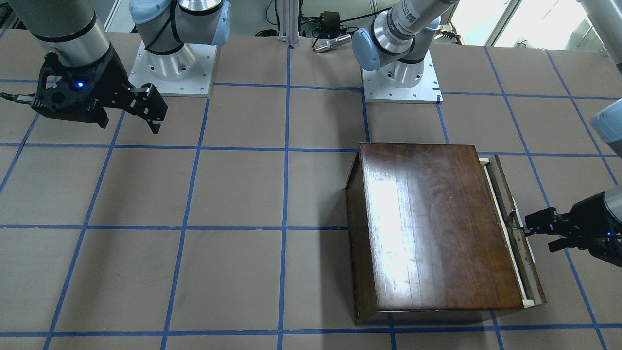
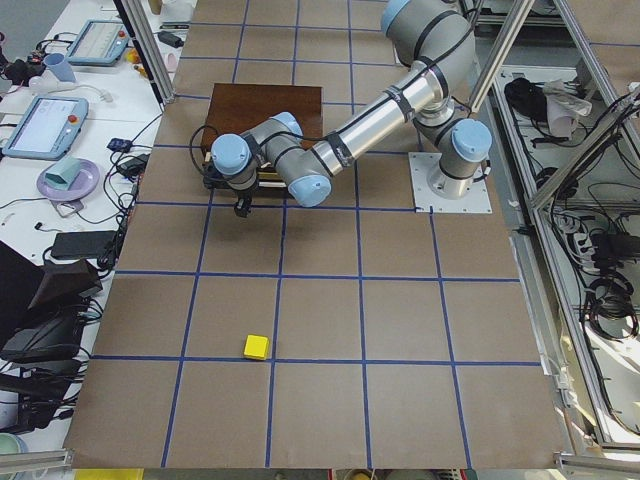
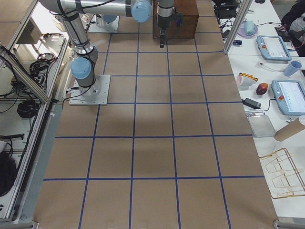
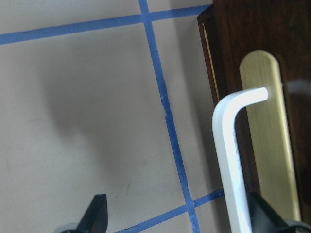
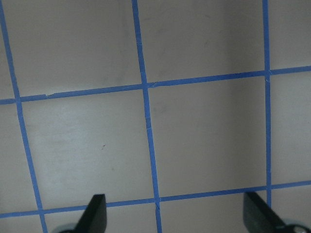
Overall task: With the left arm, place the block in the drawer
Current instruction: 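Pull the drawer outward from the cabinet with the left gripper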
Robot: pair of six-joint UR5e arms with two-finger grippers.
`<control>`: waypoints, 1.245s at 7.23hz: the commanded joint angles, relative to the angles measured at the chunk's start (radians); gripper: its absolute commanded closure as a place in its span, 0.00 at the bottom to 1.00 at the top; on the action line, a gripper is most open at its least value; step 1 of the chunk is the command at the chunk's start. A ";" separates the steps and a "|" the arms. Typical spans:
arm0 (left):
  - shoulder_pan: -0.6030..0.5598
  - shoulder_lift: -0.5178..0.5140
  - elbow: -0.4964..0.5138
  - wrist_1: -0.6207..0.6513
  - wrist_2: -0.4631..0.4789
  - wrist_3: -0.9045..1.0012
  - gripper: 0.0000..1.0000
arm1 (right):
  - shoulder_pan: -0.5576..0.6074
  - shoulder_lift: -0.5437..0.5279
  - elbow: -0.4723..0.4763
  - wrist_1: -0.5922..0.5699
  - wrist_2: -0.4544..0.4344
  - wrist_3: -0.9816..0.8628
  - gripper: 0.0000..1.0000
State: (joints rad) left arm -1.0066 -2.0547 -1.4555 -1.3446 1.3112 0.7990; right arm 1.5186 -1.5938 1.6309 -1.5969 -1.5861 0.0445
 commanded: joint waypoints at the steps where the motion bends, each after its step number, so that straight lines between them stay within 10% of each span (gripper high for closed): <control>1: 0.002 -0.002 0.018 -0.004 0.019 0.008 0.00 | 0.000 0.000 0.001 0.000 0.000 0.000 0.00; 9: 0.011 -0.025 0.053 -0.005 0.031 0.048 0.00 | 0.000 0.000 0.000 0.000 0.000 0.000 0.00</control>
State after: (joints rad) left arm -0.9999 -2.0791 -1.4074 -1.3496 1.3352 0.8454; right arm 1.5186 -1.5938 1.6308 -1.5969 -1.5861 0.0445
